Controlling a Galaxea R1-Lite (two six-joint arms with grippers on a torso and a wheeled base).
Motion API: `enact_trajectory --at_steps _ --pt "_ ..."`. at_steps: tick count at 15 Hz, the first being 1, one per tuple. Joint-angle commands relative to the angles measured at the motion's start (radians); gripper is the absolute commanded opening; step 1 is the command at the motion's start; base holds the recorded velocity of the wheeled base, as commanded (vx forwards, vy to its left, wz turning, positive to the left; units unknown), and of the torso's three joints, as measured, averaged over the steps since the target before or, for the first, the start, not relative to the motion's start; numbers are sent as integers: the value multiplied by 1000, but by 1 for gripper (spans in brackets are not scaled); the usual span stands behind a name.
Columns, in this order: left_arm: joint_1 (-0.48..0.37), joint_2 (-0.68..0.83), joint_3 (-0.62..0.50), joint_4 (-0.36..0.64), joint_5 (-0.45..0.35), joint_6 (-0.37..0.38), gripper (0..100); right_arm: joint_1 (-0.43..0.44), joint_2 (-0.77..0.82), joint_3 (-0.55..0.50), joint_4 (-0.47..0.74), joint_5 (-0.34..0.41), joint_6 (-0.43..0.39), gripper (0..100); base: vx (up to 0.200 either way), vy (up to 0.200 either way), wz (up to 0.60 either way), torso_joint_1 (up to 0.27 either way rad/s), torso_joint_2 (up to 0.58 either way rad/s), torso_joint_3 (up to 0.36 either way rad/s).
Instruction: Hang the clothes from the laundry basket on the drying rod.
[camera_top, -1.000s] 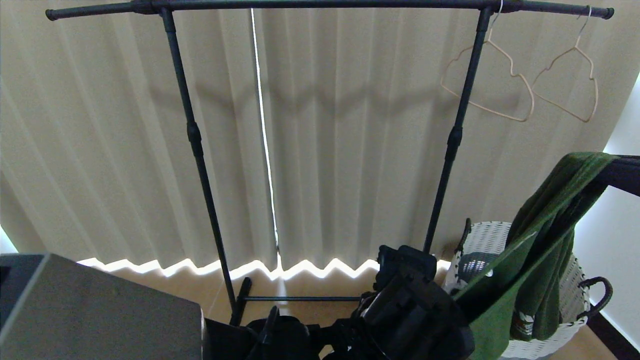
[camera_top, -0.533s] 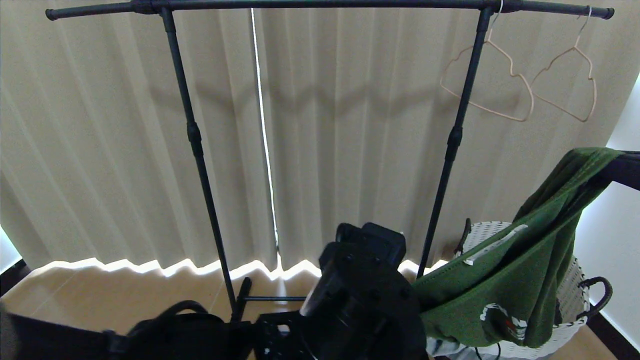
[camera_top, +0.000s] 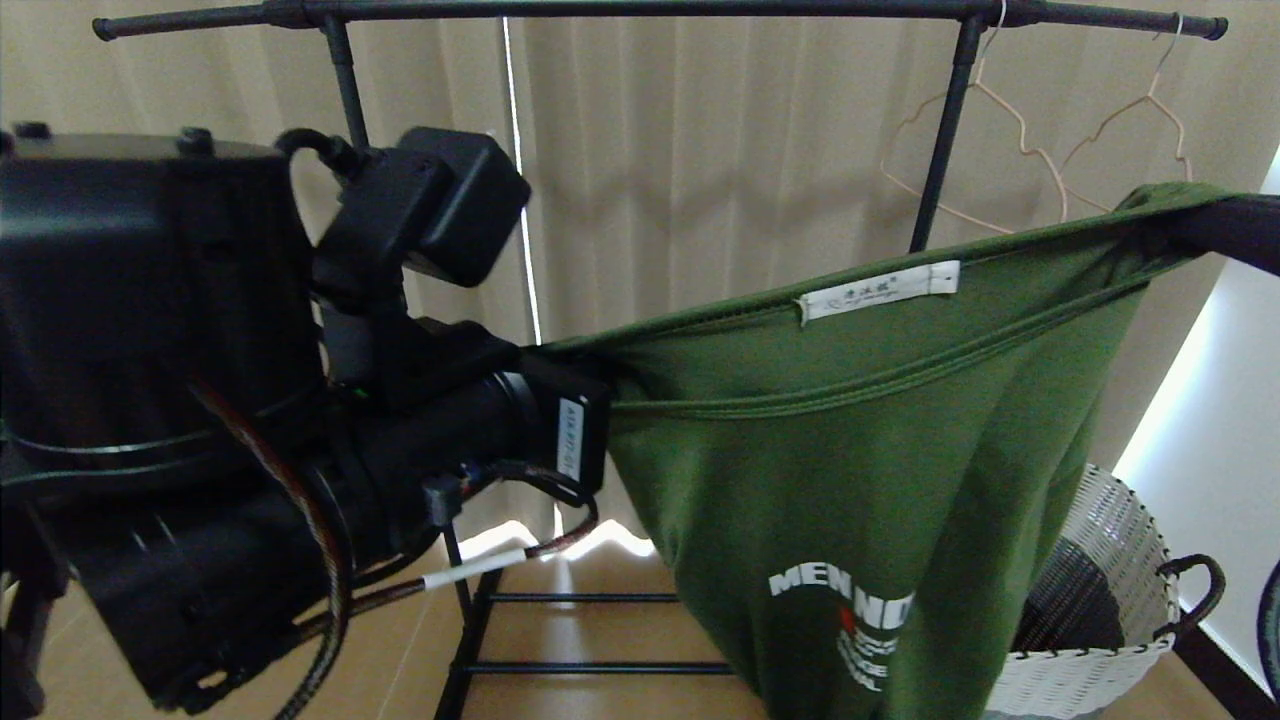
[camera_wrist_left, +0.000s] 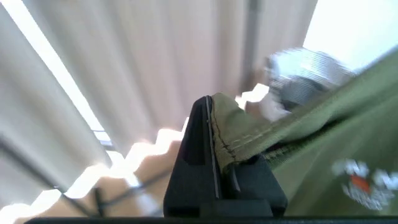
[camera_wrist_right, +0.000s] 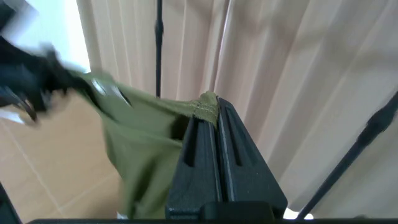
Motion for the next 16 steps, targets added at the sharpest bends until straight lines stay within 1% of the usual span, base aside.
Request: enact_trajectory --at_steps 1,2,4,6,7,8,9,10,12,13,14,15,16 --pt "74 -43 12 0 1 35 0 0 59 1 -17 0 0 0 0 0 0 0 0 0" --pt "97 -39 12 0 1 53 0 0 77 7 -53 0 0 0 0 0 0 0 0 0" --pt "124 -34 6 -4 -2 95 0 -1 88 29 -83 -2 0 0 0 0 0 0 0 0" --pt "153 -37 -10 -4 -6 156 0 -1 90 58 -103 -4 0 0 0 0 0 0 0 0" --pt "156 -42 -23 -3 -23 174 0 -1 91 61 -116 -4 0 0 0 0 0 0 0 0" --pt "156 -42 -23 -3 -23 174 0 -1 91 61 -116 -4 0 0 0 0 0 0 0 0" --pt "159 -45 -80 2 -81 202 0 -1 96 62 -137 -4 0 0 0 0 0 0 0 0" --pt "161 -43 -114 9 -97 211 0 -1 102 62 -145 -4 0 0 0 0 0 0 0 0" --pt "166 -40 -229 135 -130 214 0 -1 111 61 -189 -4 0 0 0 0 0 0 0 0" --pt "167 -48 -241 195 -175 211 0 -1 119 65 -211 -4 0 0 0 0 0 0 0 0" --pt "169 -57 -240 223 -195 210 0 -1 120 68 -218 -4 0 0 0 0 0 0 0 0" --pt "167 -69 -232 244 -196 205 0 -1 122 72 -220 -4 0 0 0 0 0 0 0 0" --pt "167 -69 -230 244 -196 205 0 -3 122 73 -220 -5 0 0 0 0 0 0 0 0"
